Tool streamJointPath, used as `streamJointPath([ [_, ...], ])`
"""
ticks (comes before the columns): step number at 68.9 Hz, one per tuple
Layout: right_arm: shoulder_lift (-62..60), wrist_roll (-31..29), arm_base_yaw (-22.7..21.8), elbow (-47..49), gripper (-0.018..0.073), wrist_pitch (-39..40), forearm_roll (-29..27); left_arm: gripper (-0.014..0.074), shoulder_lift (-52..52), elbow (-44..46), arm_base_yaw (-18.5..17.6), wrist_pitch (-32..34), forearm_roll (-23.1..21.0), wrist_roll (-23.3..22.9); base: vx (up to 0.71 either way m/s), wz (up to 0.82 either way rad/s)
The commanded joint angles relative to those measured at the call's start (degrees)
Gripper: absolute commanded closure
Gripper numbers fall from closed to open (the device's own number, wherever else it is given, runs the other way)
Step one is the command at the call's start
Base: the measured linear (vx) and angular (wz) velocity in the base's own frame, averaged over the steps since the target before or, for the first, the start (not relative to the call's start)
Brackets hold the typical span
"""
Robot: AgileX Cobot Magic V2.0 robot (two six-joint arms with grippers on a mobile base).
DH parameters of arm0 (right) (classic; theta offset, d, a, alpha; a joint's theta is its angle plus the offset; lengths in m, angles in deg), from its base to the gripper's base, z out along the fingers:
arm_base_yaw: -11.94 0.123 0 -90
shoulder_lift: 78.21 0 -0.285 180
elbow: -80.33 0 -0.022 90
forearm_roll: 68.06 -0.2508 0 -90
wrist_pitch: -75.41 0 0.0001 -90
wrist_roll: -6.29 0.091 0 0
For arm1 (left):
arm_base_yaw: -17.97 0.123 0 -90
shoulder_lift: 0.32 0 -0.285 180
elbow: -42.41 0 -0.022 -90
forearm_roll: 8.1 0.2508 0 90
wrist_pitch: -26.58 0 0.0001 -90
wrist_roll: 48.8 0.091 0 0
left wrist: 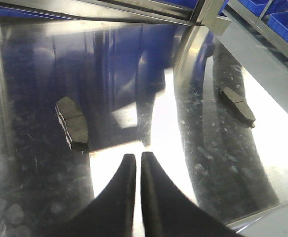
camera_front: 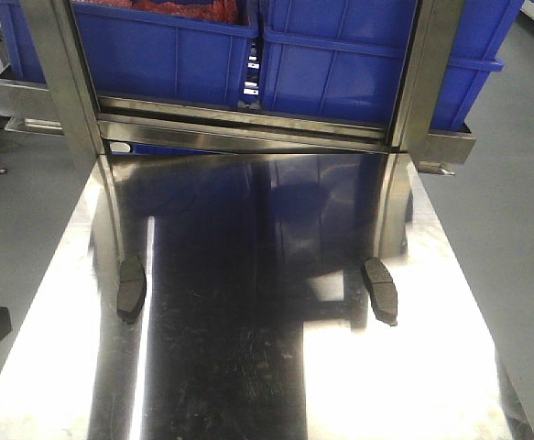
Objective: Move and align brake pads A on conveyor
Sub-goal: 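Move the open left gripper toward the brake pad nearest it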
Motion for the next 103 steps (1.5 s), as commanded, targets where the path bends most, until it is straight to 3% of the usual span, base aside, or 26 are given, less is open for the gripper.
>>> streamJointPath([
  [1, 0.3, -0.7, -0.3, 1.4, 0.0568, 4.3, 0.7, 0.0603, 0.0, 1.5, -0.4, 3.8, 0.4, -0.4, 0.05, 0.02],
  [103, 0.3, -0.7, -0.3, 1.4, 0.0568, 4.3, 0.7, 0.0603, 0.0, 1.5, -0.4, 3.8, 0.4, -0.4, 0.02, -0.01],
])
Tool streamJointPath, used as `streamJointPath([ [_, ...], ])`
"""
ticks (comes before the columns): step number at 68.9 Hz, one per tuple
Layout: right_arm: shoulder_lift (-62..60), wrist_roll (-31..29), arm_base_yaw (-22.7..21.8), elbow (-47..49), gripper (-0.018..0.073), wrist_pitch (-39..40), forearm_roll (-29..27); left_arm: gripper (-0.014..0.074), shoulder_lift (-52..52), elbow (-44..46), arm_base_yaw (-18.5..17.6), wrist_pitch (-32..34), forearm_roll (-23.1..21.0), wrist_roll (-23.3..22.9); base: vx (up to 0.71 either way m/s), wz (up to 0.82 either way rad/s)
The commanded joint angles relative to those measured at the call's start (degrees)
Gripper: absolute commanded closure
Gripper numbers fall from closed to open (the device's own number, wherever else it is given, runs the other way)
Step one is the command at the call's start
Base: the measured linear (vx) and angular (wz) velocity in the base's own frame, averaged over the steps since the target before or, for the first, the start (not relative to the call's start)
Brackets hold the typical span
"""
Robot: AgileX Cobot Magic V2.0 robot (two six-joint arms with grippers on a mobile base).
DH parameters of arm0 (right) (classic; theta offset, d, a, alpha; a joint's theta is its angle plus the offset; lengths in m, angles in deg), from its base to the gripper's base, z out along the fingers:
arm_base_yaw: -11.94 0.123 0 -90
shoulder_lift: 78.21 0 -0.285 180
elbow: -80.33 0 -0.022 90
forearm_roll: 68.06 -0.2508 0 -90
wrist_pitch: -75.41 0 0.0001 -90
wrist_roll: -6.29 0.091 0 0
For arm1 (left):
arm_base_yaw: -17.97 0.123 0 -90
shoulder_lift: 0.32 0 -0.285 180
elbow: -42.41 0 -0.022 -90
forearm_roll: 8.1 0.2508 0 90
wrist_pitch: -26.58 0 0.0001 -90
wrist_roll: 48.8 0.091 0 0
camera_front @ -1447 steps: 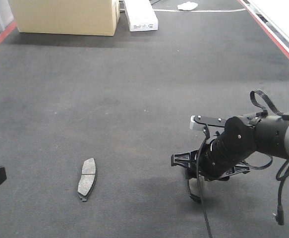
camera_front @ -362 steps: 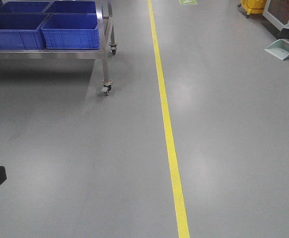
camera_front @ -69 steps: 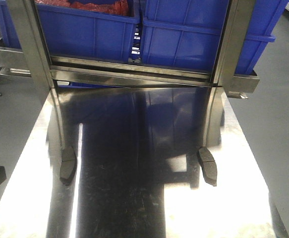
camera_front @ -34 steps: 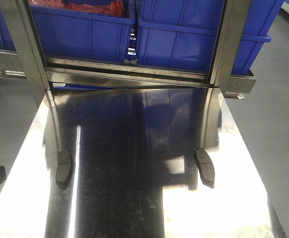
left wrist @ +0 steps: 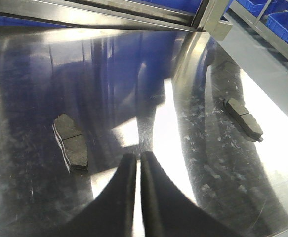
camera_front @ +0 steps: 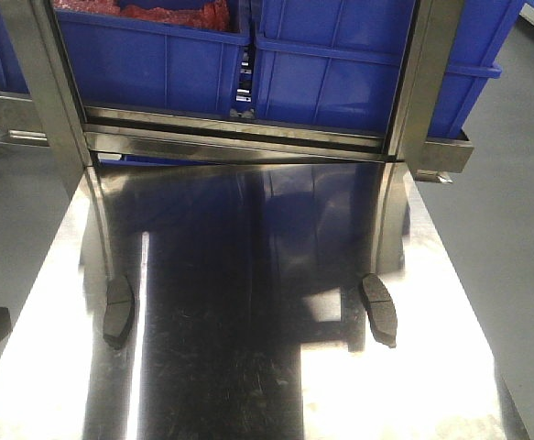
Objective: Move and align brake pads A on conveyor
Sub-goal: 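Move the open left gripper toward the brake pad nearest it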
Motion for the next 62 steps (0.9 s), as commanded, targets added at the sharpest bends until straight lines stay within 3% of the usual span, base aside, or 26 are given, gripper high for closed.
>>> streamJointPath([
  [1, 0.3, -0.7, -0.3, 1.4, 0.0568, 4.3, 0.7, 0.0603, 0.0, 1.5, -0.4, 3.8, 0.4, -0.4, 0.00, 0.00],
  [27, 0.3, -0.7, -0.3, 1.4, 0.0568, 4.3, 0.7, 0.0566, 0.0, 1.5, -0.4, 4.3, 0.5, -0.4, 0.00, 0.00],
  [35, 0.3, -0.7, -0.3, 1.4, 0.0568, 4.3, 0.7, 0.0421, 0.0, 1.5, -0.4, 4.3, 0.5, -0.3, 0.00, 0.00],
  [50, 0.3, -0.7, -0.3, 1.4, 0.0568, 4.3, 0.7, -0.0110, 0.0, 1.5, -0.4, 4.2, 0.4, -0.3, 0.00, 0.00],
  [52, 0.3, -0.7, -0.3, 1.4, 0.0568, 4.3, 0.7, -0.0138, 0.0, 1.5, -0.4, 4.2, 0.4, -0.3, 0.00, 0.00],
  [62, 0.3, -0.7, -0.3, 1.4, 0.0568, 4.3, 0.7, -0.0113, 0.0, 1.5, -0.4, 4.2, 0.4, -0.4, 0.00, 0.00],
])
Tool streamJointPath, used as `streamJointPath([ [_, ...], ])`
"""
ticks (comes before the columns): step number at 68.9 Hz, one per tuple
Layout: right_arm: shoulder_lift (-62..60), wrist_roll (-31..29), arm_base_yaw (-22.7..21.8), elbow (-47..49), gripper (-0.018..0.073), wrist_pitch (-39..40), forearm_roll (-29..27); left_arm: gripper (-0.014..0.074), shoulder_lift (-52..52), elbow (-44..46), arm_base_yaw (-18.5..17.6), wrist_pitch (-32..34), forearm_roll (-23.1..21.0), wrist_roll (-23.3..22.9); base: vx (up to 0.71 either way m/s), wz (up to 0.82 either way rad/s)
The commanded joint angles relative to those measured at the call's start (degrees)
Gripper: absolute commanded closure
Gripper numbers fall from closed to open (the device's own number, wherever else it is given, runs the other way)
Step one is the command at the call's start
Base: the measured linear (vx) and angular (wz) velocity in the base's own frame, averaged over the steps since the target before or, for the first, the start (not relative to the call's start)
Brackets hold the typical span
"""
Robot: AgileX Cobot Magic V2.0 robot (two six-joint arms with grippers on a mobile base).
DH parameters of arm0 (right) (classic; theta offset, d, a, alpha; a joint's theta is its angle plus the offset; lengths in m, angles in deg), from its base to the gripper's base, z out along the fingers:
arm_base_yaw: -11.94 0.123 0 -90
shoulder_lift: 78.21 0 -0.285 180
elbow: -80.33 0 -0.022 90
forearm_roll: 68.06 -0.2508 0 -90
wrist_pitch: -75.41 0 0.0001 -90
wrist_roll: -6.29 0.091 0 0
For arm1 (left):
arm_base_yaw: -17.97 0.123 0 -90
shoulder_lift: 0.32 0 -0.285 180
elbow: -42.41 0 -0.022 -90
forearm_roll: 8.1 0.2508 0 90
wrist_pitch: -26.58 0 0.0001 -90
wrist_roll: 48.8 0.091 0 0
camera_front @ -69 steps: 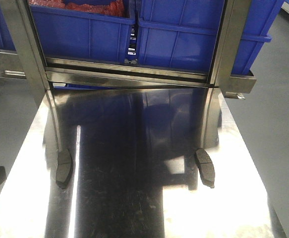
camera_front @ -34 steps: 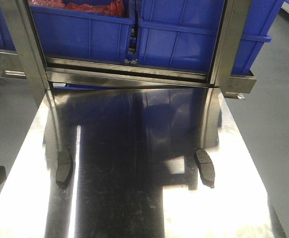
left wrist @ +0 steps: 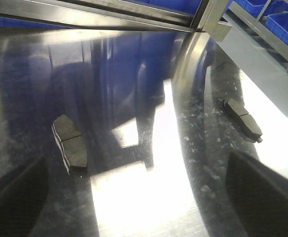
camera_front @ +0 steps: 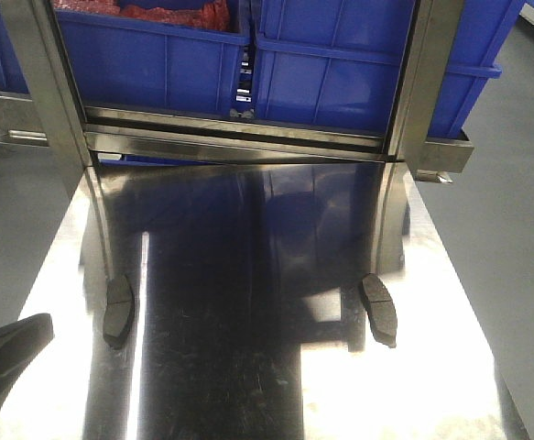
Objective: Move and align brake pads A on conveyor
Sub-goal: 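Move the open left gripper toward the brake pad nearest it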
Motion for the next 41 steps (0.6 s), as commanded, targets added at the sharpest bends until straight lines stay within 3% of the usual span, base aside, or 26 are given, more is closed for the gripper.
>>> streamJointPath([
  [1, 0.3, -0.7, -0.3, 1.4, 0.0568, 4.3, 0.7, -0.0109, 0.0, 1.5, -0.4, 4.0, 0.2, -0.4, 0.00, 0.00],
  [17, 0.3, -0.7, -0.3, 1.4, 0.0568, 4.3, 0.7, -0.0019, 2.2, 3.2, -0.4, 6.0, -1.6, 0.0, 0.00, 0.00],
  [29, 0.3, -0.7, -0.3, 1.4, 0.0568, 4.3, 0.7, 0.0008, 12.3, 9.6, -0.4, 5.8, -1.5, 5.3, 0.00, 0.00],
  [37, 0.3, -0.7, -0.3, 1.4, 0.0568, 4.3, 0.7, 0.0008, 22.2, 14.4, -0.4, 5.6, 1.1, 5.6, 0.00, 0.00],
  [41, 0.3, -0.7, -0.3, 1.4, 0.0568, 4.3, 0.7, 0.0008, 26.7, 16.9, -0.4, 4.3, 3.4, 3.4, 0.00, 0.00],
])
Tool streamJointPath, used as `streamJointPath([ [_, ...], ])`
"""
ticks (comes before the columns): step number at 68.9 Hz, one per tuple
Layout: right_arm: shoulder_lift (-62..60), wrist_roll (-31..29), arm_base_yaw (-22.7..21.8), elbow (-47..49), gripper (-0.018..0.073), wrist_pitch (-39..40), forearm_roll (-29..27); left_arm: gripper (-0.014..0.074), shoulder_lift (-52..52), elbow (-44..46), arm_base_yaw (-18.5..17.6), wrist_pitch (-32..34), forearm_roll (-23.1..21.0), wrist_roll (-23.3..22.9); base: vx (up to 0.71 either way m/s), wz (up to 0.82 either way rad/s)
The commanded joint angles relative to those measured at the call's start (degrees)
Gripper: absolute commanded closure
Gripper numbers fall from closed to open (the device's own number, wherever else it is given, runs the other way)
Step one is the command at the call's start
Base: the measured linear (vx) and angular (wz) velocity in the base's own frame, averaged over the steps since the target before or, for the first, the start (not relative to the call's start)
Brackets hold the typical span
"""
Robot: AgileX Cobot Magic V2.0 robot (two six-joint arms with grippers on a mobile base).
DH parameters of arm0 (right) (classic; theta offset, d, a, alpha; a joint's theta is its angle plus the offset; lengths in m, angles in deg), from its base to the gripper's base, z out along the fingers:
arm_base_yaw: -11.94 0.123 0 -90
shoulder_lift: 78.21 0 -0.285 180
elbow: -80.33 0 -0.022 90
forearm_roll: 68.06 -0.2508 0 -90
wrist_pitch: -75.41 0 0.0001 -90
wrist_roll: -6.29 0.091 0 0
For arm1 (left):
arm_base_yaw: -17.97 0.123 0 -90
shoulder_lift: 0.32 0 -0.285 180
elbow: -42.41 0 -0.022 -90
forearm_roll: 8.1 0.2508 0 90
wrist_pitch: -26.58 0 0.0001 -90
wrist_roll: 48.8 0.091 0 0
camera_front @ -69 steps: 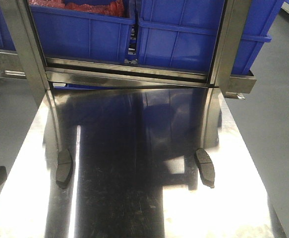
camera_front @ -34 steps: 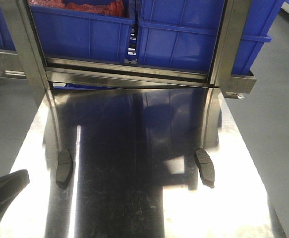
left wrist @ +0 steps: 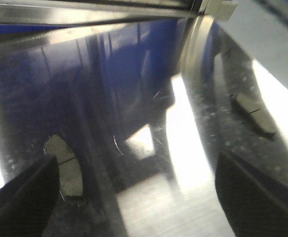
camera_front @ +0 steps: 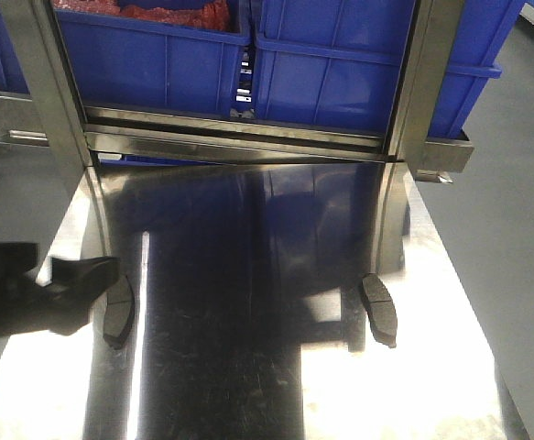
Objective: Move and align brake pads A on conveyor
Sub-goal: 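Move the open left gripper toward the brake pad nearest it, then lower the left gripper around the brake pad and close it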
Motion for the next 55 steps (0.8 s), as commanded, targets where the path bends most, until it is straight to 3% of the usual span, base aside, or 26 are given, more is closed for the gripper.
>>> streamJointPath([
  [1, 0.3, -0.7, -0.3, 1.4, 0.0568, 4.3, 0.7, 0.0010, 7.1, 5.7, -0.4, 1.9, 3.9, -2.6, 0.00, 0.00],
  [13, 0.3, -0.7, -0.3, 1.4, 0.0568, 4.3, 0.7, 0.0018, 18.7, 11.7, -0.4, -4.8, 14.7, -14.2, 0.00, 0.00],
  [25, 0.3, -0.7, -0.3, 1.4, 0.0568, 4.3, 0.7, 0.0036, 24.3, 11.9, -0.2, -2.5, 22.3, -31.5, 0.00, 0.00],
  [34, 0.3, -0.7, -0.3, 1.4, 0.0568, 4.3, 0.7, 0.0041, 28.0, 11.9, -0.2, -3.2, 28.7, -41.5, 0.00, 0.00],
  [44, 0.3, -0.7, -0.3, 1.4, 0.0568, 4.3, 0.7, 0.0041, 31.7, 11.9, 0.3, -4.4, 34.5, -48.9, 0.00, 0.00],
  [55, 0.3, -0.7, -0.3, 1.4, 0.0568, 4.3, 0.7, 0.0041, 34.8, 11.9, 3.8, -1.6, 32.5, -50.4, 0.00, 0.00],
])
